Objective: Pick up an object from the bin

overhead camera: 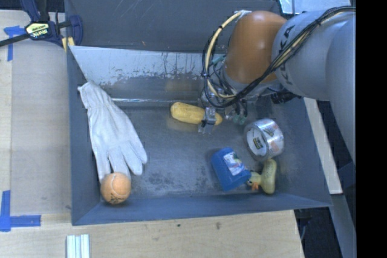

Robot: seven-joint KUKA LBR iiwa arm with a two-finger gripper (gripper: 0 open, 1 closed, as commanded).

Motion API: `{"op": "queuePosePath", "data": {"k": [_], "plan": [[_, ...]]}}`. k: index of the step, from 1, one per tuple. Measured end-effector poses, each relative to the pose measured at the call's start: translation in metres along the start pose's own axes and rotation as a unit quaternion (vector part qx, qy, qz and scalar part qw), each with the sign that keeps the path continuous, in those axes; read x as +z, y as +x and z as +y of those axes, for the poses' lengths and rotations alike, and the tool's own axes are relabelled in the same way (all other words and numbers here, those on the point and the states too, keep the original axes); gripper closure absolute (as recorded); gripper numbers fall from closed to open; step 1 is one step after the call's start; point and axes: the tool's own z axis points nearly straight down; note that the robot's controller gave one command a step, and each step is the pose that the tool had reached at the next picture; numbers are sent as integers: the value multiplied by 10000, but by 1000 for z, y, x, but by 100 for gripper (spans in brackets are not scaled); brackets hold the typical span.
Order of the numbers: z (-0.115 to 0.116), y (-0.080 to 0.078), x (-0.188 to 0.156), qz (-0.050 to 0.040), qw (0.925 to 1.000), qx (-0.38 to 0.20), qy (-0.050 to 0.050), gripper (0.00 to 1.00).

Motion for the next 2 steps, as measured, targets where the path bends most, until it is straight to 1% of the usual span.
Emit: {"op": "queuePosePath", "data": {"k": [1,2], "plan": [[0,0,0,0,10000,0,0,100],[0,1,-46,32,10000,-5,1,100]]}}
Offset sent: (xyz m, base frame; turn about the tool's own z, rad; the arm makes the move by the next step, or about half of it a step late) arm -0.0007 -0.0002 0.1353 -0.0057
